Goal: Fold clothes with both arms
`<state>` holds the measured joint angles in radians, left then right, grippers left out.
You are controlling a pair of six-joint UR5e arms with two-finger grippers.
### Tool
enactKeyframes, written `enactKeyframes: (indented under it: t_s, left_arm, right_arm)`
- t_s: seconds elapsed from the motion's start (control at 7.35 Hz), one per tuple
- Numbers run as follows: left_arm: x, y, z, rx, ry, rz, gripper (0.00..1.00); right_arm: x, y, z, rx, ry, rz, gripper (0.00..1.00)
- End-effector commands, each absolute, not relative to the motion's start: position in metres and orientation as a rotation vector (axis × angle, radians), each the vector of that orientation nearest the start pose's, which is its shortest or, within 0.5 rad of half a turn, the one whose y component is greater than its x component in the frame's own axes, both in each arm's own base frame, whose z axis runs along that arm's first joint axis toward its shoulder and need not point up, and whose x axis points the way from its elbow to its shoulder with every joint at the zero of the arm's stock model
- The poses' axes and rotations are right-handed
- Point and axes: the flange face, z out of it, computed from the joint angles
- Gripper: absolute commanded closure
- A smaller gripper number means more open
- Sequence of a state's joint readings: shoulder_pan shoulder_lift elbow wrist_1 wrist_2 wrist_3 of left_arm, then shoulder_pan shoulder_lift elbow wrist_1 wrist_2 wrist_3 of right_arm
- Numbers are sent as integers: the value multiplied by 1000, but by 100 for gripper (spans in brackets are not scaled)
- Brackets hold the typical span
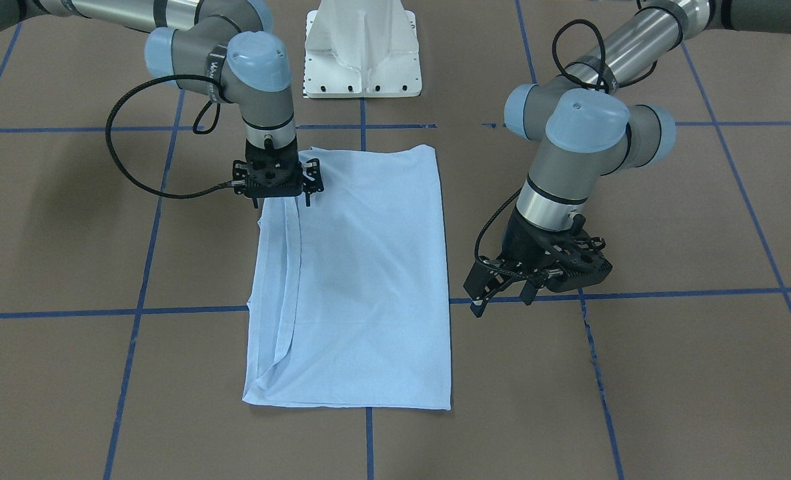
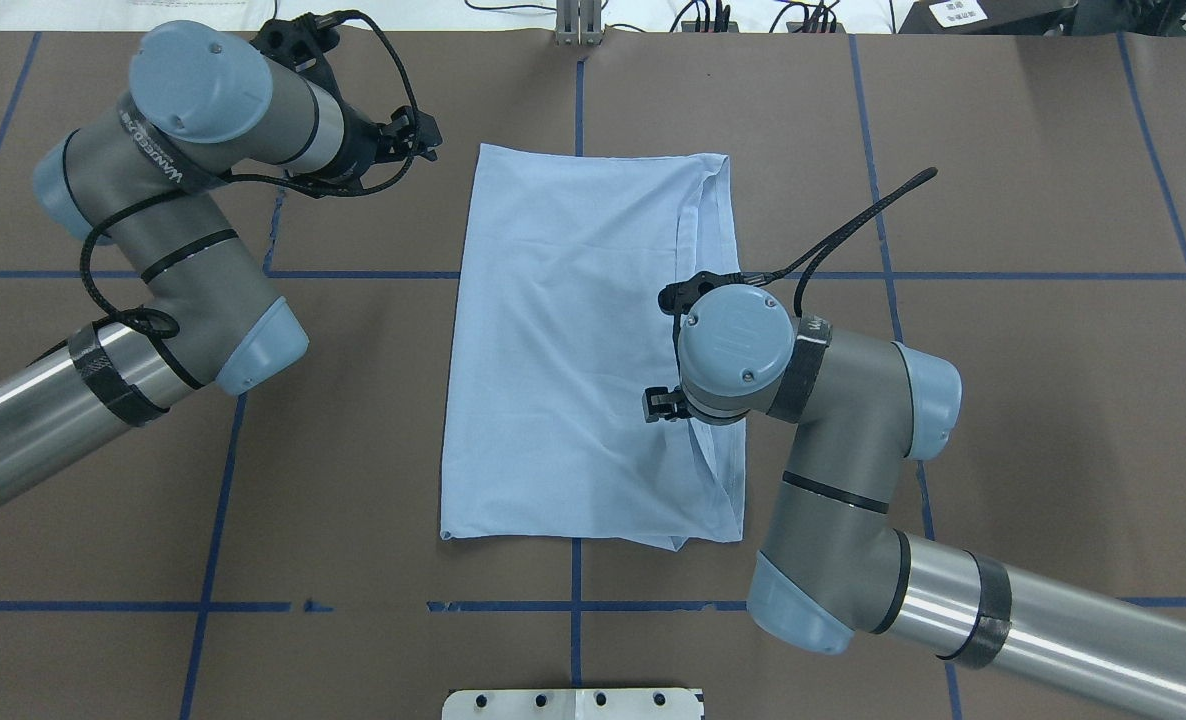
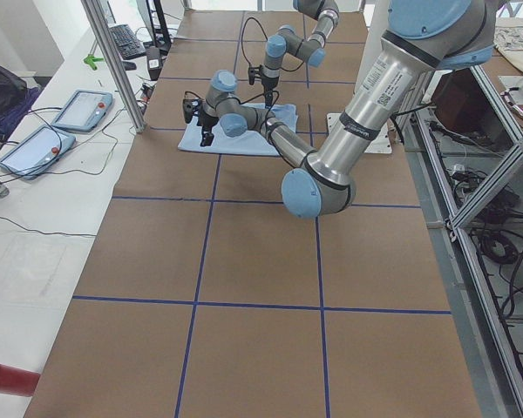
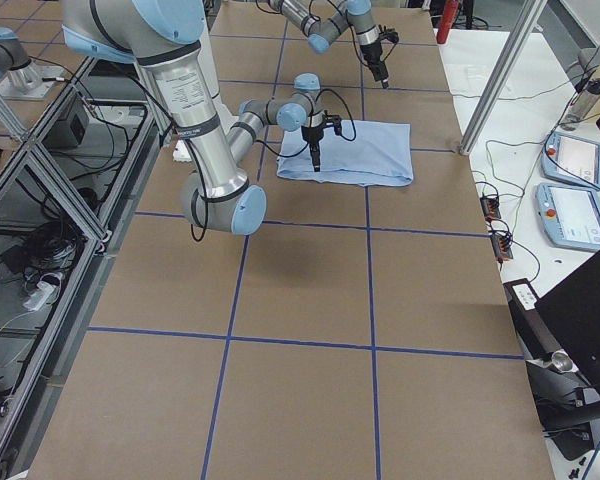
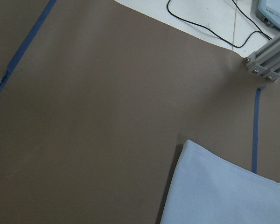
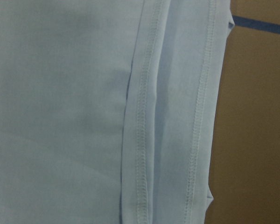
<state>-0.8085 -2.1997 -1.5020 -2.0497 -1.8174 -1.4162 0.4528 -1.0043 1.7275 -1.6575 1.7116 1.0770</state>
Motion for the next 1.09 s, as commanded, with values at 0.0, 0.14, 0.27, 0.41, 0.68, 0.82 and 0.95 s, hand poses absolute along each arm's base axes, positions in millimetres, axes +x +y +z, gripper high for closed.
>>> enactKeyframes:
  t_s: [0.0,0.14,0.27,0.41,0.68,0.82,0.95]
  left_arm:
    - [416,-592,260,283,1036,-460,0]
    - [416,-592,260,283,1037,-460,0]
    - [416,-592,260,283,1038,-461,0]
    - [417,-591,260,283,1038,-460,0]
    - [417,-591,260,283,1038,-460,0]
    - [417,-591,260,283,1038,-460,0]
    - [417,-591,260,283,1038,-460,0]
  right_arm:
    - [-553,-395,294,144,-588,-131,0]
    - [-555,-395,301,135,-574,-154,0]
    - [-555,-395,301,123,-551,-156,0]
    - [-555,-395,300,123,-550,-157,0]
    - [-555,-395,305,114,-532,-157,0]
    - [-555,-395,307,106,-519,-156,0]
    - [-555,-396,310,103,-514,-154,0]
